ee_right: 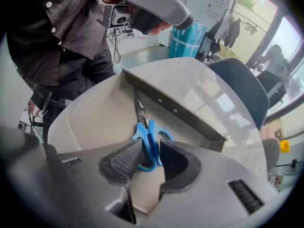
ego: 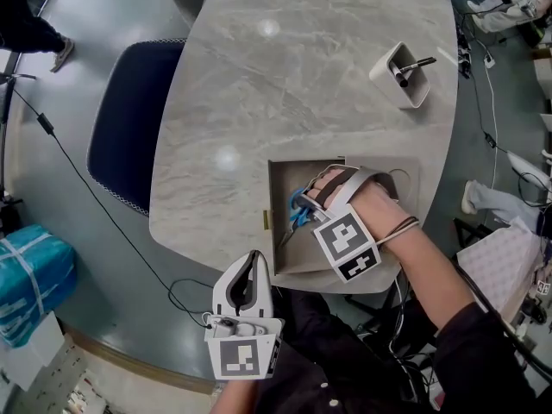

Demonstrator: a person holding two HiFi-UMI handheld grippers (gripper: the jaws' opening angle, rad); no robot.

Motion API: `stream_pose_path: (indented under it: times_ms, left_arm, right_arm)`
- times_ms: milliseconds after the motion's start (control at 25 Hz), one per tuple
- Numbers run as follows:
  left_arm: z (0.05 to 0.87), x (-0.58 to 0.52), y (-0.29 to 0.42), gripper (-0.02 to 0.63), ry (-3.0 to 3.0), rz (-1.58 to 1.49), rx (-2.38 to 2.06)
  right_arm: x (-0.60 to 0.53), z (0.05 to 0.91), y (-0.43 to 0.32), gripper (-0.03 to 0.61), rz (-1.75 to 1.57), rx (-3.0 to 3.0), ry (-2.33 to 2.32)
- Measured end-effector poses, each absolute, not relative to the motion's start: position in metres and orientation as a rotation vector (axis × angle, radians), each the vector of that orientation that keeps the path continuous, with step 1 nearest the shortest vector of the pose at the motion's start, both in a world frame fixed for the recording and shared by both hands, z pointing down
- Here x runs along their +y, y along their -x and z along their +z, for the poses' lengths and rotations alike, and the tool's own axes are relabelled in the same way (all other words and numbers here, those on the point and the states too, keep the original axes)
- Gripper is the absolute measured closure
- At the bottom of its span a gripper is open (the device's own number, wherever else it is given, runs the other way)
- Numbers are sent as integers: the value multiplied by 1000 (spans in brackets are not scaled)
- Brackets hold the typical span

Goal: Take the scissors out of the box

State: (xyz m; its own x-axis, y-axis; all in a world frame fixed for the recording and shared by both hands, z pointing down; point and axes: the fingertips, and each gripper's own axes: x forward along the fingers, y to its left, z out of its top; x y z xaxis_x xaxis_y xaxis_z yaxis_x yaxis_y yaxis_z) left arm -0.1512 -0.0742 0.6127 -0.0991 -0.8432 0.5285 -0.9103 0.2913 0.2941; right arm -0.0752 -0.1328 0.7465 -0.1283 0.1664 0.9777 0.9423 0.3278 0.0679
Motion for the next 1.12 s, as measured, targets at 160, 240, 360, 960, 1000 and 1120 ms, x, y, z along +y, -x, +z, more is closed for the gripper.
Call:
stream_pose_path:
  times_ms: [160, 240, 360, 960, 1000, 1120]
  left_arm:
    - [616, -71, 151, 597, -1541, 133, -1941]
    - [617, -71, 154, 597, -1543, 135, -1955]
    - [621, -69, 151, 597, -1516, 133, -1923]
    - [609, -78, 153, 597, -1578, 122, -1953]
    - [607, -80, 153, 597, -1587, 120, -1954]
    - [600, -83, 148, 597, -1595, 114, -1937]
  right_arm:
    - [-133, 747, 75, 469, -922, -1548, 1045]
    - [-132, 748, 75, 469, -915, -1531, 1051]
    - [-131, 749, 75, 469, -903, -1490, 1060]
    - [-137, 730, 65, 497, -948, -1510, 1061]
    - [-139, 726, 65, 498, -948, -1514, 1051]
    - [-142, 712, 67, 499, -951, -1532, 1022]
